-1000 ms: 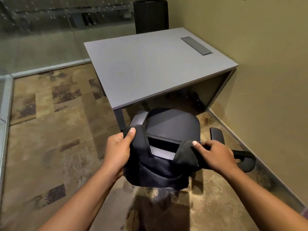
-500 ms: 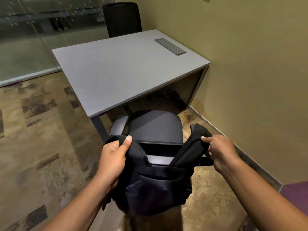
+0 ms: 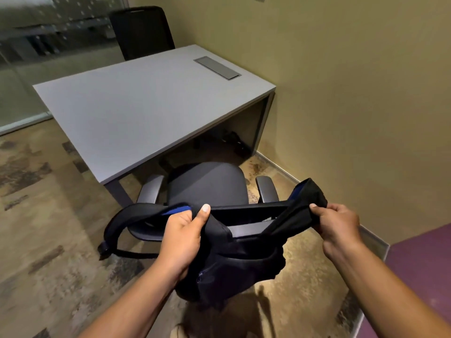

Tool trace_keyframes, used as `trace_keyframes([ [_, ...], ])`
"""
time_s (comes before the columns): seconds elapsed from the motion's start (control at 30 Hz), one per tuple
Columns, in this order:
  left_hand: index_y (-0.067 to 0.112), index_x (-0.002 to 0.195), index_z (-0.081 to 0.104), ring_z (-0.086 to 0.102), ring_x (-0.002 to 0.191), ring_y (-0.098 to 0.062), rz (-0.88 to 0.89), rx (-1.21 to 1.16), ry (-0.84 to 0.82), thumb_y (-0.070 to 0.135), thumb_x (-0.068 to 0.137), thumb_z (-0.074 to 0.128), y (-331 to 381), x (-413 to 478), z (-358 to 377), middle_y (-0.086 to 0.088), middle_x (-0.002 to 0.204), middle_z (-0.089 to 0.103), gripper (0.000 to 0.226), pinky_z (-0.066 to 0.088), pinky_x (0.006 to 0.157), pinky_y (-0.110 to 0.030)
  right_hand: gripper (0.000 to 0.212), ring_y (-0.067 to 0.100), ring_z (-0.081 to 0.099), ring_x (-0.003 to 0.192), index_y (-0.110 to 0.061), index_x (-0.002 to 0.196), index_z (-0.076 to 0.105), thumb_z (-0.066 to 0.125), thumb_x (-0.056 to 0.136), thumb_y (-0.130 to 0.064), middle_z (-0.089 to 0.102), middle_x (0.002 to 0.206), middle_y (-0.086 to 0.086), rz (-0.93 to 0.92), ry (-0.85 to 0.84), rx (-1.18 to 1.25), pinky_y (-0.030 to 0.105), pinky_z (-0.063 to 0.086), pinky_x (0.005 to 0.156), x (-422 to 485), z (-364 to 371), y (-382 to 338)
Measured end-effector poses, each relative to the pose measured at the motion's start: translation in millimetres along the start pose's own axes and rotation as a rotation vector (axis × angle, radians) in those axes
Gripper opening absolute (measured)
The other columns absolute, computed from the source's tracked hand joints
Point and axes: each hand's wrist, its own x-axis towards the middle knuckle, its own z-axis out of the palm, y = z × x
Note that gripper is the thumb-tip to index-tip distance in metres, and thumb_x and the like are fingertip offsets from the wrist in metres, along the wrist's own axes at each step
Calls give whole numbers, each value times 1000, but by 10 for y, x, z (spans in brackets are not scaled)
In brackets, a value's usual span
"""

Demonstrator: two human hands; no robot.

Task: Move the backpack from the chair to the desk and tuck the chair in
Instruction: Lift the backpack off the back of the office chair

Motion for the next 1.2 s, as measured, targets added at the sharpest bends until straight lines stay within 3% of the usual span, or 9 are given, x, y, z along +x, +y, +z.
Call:
trace_keyframes([
  [0.23, 13, 60, 36, 27, 59, -24, 0, 91, 54, 39, 94, 63, 83, -27, 153, -7, 60, 28, 50, 28, 60, -42, 23, 29, 66, 86, -9, 106, 57, 70, 87, -8, 68, 107, 13, 2, -155, -120, 42, 54, 76, -50, -341, 283],
  [0.47, -3, 64, 46, 39, 64, -27, -16, 76, 23, 37, 95, 62, 166, -83, 174, -10, 67, 45, 53, 38, 63, -48, 63, 6, 43, 127, -31, 131, 48, 79, 76, -36, 50, 136, -13, -784, -321, -869, 31, 38, 107, -606, -443, 780],
  [0.6, -20, 78, 48, 47, 71, -27, -10, 42, 7, 39, 94, 62, 254, -159, 134, -16, 72, 53, 63, 46, 70, -57, 97, 11, -6, 150, -36, 154, 11, 67, 79, -60, -8, 158, -25, -597, -564, -1058, 30, 9, 119, -758, -353, 971],
  [0.73, -19, 79, 48, 46, 67, -27, 4, 31, -7, 41, 94, 62, 318, -289, 82, -22, 69, 53, 63, 44, 65, -55, 110, 12, -5, 152, -43, 153, -2, 67, 69, -53, 7, 162, -18, -484, -730, -1032, 35, 16, 123, -762, -317, 863],
  [0.87, -17, 76, 47, 46, 65, -26, 29, -15, -27, 42, 93, 63, 385, -404, -6, -33, 67, 52, 64, 42, 62, -48, 102, 1, -3, 150, -45, 150, 11, 63, 62, -49, 22, 149, -31, -689, -881, -1175, 32, 19, 121, -711, -390, 769],
  [0.93, -19, 76, 47, 47, 66, -27, 55, -37, -38, 47, 91, 65, 431, -434, -58, -38, 69, 53, 69, 43, 63, -48, 79, 6, 27, 145, -34, 142, 43, 66, 67, -34, 45, 141, -23, -846, -781, -1147, 30, 27, 117, -732, -386, 786],
  [1.0, -18, 76, 49, 48, 66, -27, 73, -28, -59, 53, 87, 67, 469, -457, -115, -36, 68, 54, 74, 47, 63, -55, 51, 19, 65, 108, -21, 110, 69, 64, 60, -15, 70, 107, -7, -979, -661, -1012, 35, 51, 95, -813, -350, 793],
  [1.07, -9, 68, 55, 50, 62, -24, 126, 1, -62, 57, 85, 65, 512, -467, -217, -32, 64, 55, 69, 48, 58, -52, 35, 18, 64, 74, -20, 87, 69, 64, 54, -9, 65, 79, -8, -1013, -603, -905, 30, 50, 67, -927, -311, 757],
  [1.2, -10, 74, 58, 53, 57, -37, 220, 77, -57, 63, 83, 59, 581, -438, -499, -36, 71, 58, 74, 48, 57, -60, 22, 13, 58, 65, -18, 78, 67, 63, 58, -12, 62, 71, -9, -1080, -542, -742, 25, 46, 58, -1150, -248, 577],
])
